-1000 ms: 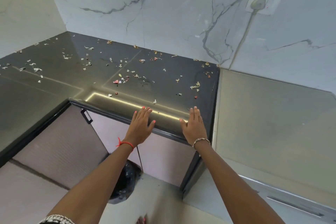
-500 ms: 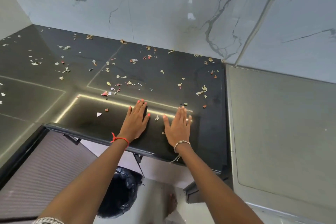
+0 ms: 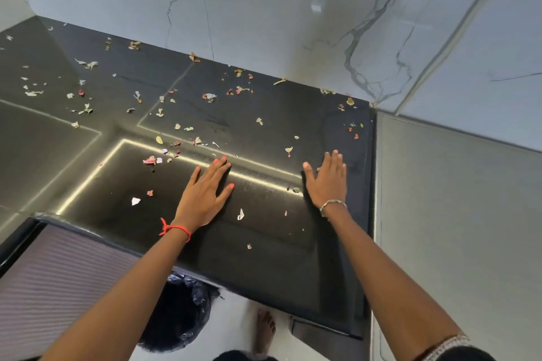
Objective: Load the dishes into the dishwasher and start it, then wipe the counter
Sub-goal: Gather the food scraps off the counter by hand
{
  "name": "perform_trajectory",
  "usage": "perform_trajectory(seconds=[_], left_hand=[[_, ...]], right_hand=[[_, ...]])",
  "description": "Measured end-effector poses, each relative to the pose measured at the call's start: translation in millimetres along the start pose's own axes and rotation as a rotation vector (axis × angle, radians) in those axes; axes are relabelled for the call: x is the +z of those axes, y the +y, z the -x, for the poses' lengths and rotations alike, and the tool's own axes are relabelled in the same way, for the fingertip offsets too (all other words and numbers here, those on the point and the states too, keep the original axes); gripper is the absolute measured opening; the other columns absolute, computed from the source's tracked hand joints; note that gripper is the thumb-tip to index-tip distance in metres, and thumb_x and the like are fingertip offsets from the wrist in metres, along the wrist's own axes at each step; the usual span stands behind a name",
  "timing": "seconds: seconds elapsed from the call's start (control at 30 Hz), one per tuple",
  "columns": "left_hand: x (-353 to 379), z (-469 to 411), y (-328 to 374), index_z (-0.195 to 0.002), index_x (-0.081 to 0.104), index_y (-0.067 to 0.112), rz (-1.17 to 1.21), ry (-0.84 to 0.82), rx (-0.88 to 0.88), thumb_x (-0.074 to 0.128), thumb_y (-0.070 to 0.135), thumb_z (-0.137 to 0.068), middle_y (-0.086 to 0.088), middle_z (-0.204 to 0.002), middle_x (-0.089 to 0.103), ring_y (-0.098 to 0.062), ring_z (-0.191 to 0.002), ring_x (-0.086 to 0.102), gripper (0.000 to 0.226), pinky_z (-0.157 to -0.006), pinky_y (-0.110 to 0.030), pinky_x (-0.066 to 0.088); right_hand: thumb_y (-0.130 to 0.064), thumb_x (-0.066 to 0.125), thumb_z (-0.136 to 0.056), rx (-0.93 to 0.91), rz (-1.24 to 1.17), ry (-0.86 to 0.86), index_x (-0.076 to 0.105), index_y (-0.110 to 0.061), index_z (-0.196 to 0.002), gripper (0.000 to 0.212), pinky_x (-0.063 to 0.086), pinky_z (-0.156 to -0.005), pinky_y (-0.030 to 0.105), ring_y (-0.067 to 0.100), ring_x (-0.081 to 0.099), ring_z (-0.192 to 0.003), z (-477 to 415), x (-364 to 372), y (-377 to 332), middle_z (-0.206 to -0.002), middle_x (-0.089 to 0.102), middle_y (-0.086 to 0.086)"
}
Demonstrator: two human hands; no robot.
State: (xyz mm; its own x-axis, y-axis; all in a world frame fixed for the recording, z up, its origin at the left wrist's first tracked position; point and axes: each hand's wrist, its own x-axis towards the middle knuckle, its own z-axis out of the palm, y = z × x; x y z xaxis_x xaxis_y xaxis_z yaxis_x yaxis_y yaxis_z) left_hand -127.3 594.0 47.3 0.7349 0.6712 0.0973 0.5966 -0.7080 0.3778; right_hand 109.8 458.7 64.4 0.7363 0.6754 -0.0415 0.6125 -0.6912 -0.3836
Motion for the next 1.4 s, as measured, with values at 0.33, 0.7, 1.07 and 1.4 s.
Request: perform_trajectory(seconds=[0.33, 0.7, 1.07, 1.4], left_hand=[[-1.5, 0.8, 1.7, -0.147, 0.023, 0.027, 0.016, -0.009, -0.034, 0.016, 0.059, -0.086, 0.015, -0.154, 0.010, 0.003, -0.141, -0.002, 0.070, -0.117, -0.026, -0.003], [-1.7, 0.8, 1.0, -0.147, 0.028, 0.026, 0.033, -0.004, -0.039, 0.020, 0.059, -0.087, 0.014, -0.155, 0.013, 0.004, -0.141, 0.001, 0.069, -0.116, -0.023, -0.003], [-0.4, 1.0, 0.7, -0.146, 0.030, 0.022, 0.043, 0.012, -0.025, 0.017, 0.059, -0.086, 0.007, -0.156, 0.018, -0.003, -0.143, 0.005, 0.072, -0.117, -0.030, 0.000], [-2.9, 1.3, 1.1, -0.147, 0.027, 0.017, 0.109, 0.023, -0.017, 0.035, 0.025, -0.101, 0.003, -0.156, 0.018, -0.008, -0.144, 0.007, 0.047, -0.117, -0.032, 0.001]], right_hand=[[-0.038, 0.034, -0.099, -0.418, -0.184, -0.096, 0.019, -0.007, -0.147, 0.059, 0.006, -0.119, 0.032, 0.018, 0.005, -0.145, -26.5, 3.8, -43.8, -0.156, 0.011, 0.007], [-0.044, 0.029, -0.099, -0.572, -0.060, -0.313, 0.019, -0.010, -0.148, 0.061, -0.001, -0.116, 0.027, 0.013, 0.004, -0.145, -5.9, 14.9, -51.7, -0.157, 0.010, 0.003], [-0.034, 0.034, -0.100, -0.022, -0.477, -0.048, 0.041, -0.009, -0.139, 0.047, 0.013, -0.111, 0.019, 0.013, 0.022, -0.142, 66.4, -16.7, -19.2, -0.151, 0.030, 0.004], [-0.072, 0.008, -0.082, -0.133, -0.126, -0.064, 0.004, -0.005, -0.148, 0.094, -0.007, -0.116, 0.026, 0.015, -0.006, -0.145, 117.6, 41.5, -89.9, -0.157, -0.001, 0.008]])
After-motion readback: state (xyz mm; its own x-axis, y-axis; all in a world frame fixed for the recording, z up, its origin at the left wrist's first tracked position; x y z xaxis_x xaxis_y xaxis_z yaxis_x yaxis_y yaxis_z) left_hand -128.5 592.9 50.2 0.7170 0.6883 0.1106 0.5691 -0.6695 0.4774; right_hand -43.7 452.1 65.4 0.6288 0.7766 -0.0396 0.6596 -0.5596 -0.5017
